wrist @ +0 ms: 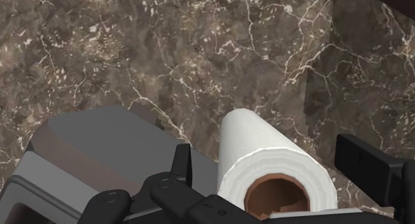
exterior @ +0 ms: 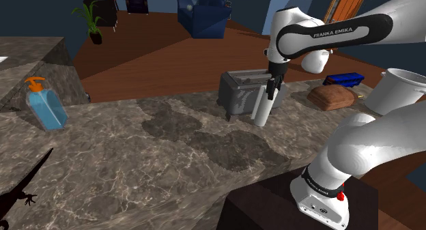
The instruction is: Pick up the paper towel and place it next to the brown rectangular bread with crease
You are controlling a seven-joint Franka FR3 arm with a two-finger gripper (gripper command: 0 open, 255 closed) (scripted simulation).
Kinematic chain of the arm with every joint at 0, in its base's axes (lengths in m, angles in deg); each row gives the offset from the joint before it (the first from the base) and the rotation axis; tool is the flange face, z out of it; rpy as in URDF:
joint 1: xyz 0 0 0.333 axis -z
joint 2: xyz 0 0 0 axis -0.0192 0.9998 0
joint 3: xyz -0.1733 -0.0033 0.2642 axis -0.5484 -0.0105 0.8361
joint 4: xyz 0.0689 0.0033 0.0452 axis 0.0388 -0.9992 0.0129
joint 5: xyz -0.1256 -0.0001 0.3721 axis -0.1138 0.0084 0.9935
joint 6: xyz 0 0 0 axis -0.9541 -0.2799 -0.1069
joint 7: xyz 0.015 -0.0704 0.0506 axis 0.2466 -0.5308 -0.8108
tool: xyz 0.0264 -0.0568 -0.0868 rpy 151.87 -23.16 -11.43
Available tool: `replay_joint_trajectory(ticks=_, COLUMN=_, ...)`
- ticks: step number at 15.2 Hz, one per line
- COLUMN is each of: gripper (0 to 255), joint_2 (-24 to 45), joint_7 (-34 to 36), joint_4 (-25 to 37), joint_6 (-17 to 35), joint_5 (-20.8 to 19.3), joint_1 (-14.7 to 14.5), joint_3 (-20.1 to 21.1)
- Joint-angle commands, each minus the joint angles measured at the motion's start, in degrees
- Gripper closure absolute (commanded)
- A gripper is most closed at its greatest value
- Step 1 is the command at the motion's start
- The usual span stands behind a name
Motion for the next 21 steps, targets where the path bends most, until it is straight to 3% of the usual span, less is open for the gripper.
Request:
replay_joint_trajectory(ticks=1, gripper=255, joint_2=0.0, joint_7=0.0, joint_4=0.0, joint_6=0.0, joint_5=0.0, joint_1=0.0, joint_3=0.0)
replay_joint_trajectory(ticks=10, gripper=255, joint_2=0.0, joint_7=0.0, joint_4=0.0, joint_6=0.0, joint_5=0.0, joint_1=0.0, joint_3=0.0)
replay_joint_trajectory(ticks=21, gripper=255, joint_2=-1.4, joint_7=-1.1, joint_4=7.4, joint_6=-8.8, joint_5=0.9, joint_1=-0.3, joint_3=1.0)
